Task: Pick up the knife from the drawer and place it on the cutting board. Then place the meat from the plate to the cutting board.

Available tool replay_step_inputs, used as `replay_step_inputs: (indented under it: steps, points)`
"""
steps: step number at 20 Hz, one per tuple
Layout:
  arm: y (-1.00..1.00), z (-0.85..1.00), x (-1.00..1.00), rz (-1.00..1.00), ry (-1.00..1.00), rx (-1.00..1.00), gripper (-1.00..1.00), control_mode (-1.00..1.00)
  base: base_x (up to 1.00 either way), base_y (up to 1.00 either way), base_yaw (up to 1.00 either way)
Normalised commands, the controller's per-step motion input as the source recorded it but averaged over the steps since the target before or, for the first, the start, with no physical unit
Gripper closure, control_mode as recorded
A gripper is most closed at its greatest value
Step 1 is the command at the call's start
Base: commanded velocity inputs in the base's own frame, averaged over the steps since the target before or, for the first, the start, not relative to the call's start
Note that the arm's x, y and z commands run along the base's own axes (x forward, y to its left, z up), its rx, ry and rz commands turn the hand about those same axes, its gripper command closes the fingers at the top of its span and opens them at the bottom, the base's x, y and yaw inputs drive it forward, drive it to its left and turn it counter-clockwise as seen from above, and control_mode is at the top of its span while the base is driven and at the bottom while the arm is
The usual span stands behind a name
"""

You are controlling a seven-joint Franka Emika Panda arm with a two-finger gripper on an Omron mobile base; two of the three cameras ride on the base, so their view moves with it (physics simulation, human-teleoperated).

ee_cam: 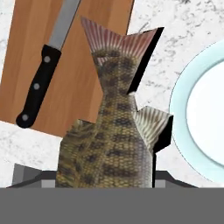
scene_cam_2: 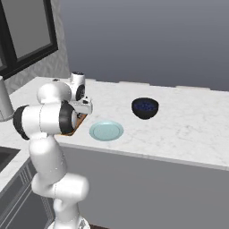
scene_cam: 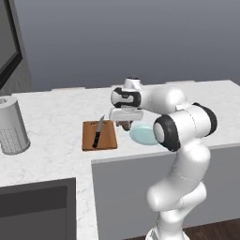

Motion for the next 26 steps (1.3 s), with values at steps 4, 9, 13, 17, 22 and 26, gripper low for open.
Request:
replay_step_inputs:
  steps: [4, 9, 13, 17, 22, 26]
  points:
    - [0.54, 0.0, -0.77, -0.05, 0.0, -0.02, 1.0, -1.0, 0.0, 0.0, 0.0]
    - [0.42, 0.0, 0.08, 0.0, 0.0, -0.08, 1.0, -1.0, 0.0, 0.0, 0.0]
    - [0.38, 0.0, 0.37, 0.0, 0.0, -0.02, 1.0, -1.0, 0.0, 0.0, 0.0]
    - [0.25, 0.0, 0.24, 0.0, 0.0, -0.03, 1.0, -1.0, 0.0, 0.0, 0.0]
    - [-0.03, -0.09, 0.61, 0.0, 0.12, 0.02, 1.0, -1.0, 0.0, 0.0, 0.0]
    - [-0.05, -0.12, 0.58, 0.0, 0.17, 0.03, 1.0, -1.0, 0.0, 0.0, 0.0]
